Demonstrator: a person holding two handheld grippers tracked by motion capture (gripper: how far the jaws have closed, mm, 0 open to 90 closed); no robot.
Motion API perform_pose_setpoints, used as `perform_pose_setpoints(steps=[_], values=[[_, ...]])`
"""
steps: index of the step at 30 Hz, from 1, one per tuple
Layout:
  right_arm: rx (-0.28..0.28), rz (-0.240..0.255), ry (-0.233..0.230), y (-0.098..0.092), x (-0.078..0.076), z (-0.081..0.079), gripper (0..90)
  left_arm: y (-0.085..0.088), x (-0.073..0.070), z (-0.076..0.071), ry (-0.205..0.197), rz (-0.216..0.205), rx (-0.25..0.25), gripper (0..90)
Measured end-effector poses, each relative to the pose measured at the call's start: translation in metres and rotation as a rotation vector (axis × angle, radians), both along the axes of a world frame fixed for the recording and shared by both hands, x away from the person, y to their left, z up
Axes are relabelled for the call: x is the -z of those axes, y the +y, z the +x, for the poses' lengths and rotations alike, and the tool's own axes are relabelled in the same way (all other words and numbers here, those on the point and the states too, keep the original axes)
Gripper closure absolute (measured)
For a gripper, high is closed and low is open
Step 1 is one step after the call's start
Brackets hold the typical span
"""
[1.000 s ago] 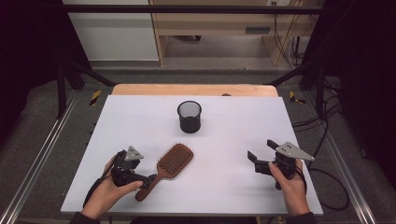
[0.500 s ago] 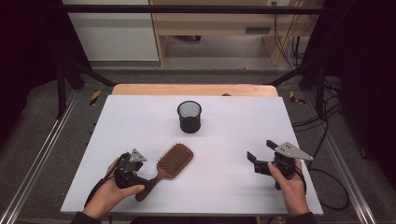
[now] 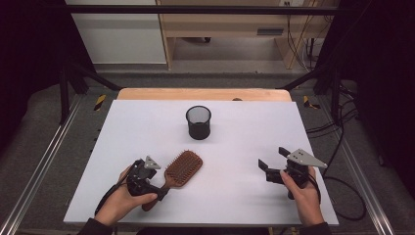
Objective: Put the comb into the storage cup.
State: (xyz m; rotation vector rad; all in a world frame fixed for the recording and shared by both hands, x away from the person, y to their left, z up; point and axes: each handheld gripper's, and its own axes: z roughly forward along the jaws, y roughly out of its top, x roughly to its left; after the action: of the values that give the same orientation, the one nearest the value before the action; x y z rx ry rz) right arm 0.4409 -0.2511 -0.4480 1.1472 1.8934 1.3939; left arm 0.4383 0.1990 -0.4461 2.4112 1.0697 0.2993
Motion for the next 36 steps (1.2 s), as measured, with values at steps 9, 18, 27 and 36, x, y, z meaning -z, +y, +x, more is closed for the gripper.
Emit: perform_pose_setpoints(steps=[9,18,27,36], values=[[-0.004,-0.007,0.007,0.001,0.001,0.000,7.7,-0.006,0.001,0.003,0.025,0.009,0.019,13.1],[-0.009,-0.009,0.013,0.001,0.001,0.001,7.6,-0.008,-0.003,0.008,0.034,0.001,0.010,21.2],[-0.015,-0.015,0.018,0.003,0.002,0.000,7.6,-0.014,0.000,0.008,0.087,0.016,0.020,31.8],[-0.024,-0.018,0.025,0.003,0.002,0.000,7.5,-0.022,0.006,0.009,0.104,0.051,0.034,48.4]])
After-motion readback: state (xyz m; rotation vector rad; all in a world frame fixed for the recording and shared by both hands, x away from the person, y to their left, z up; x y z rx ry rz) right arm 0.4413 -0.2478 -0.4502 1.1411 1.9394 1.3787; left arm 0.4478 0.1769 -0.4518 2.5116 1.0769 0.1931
